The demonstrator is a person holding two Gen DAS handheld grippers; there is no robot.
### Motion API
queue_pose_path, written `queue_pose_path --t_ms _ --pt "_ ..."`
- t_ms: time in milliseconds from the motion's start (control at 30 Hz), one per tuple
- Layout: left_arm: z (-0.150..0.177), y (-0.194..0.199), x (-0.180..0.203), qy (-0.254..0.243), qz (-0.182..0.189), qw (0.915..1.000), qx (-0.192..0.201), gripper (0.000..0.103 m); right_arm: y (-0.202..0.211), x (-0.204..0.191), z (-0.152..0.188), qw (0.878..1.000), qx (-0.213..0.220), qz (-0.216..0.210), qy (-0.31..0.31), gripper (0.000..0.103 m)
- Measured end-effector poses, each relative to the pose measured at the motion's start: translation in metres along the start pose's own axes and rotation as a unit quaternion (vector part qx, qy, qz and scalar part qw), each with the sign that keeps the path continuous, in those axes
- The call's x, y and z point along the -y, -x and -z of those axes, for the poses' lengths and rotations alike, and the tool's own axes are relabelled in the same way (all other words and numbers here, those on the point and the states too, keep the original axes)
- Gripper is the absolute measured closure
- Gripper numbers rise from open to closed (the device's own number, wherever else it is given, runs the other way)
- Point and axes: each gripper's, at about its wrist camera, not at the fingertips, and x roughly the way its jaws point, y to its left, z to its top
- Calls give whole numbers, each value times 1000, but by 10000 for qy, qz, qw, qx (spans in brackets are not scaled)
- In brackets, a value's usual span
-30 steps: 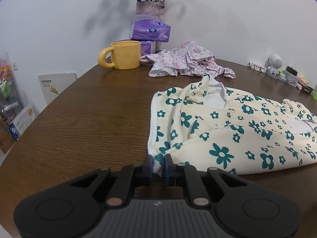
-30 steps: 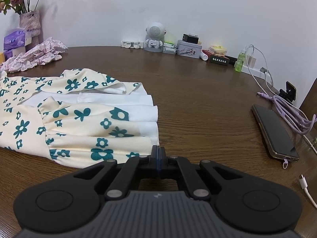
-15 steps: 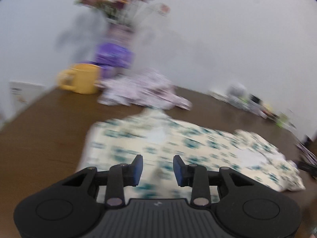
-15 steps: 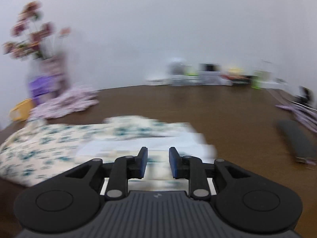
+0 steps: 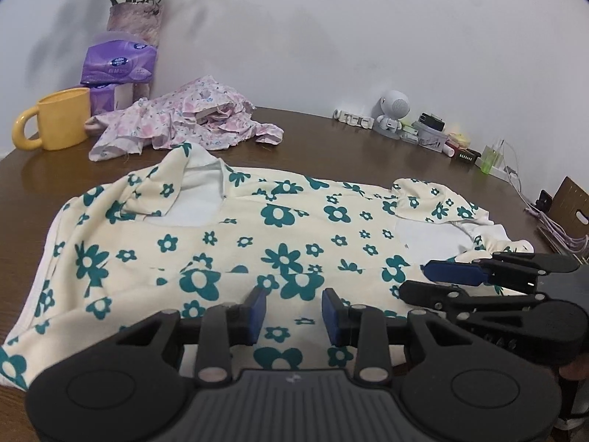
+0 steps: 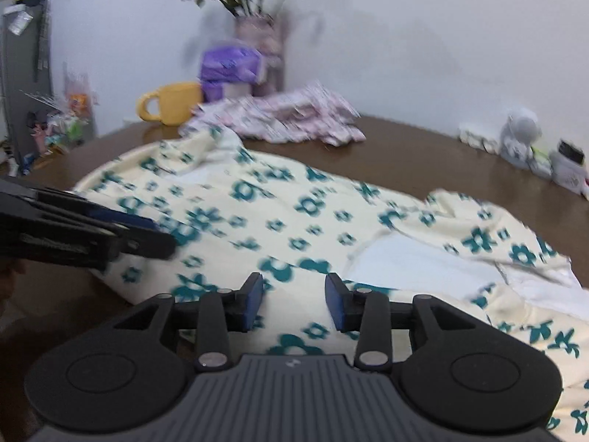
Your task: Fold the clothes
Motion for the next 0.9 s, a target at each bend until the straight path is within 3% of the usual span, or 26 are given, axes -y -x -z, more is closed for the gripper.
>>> queue_pose_path --t_ms 367,667,900 --pt "3 3 -16 308 266 9991 120 72 6 44 9 9980 -19 210 -591 65" --pt "5 4 -18 382 321 9986 170 72 15 60 14 9979 60 244 -604 84" --pt "5 4 -18 371 331 9986 190 72 24 65 17 9983 219 301 -453 85"
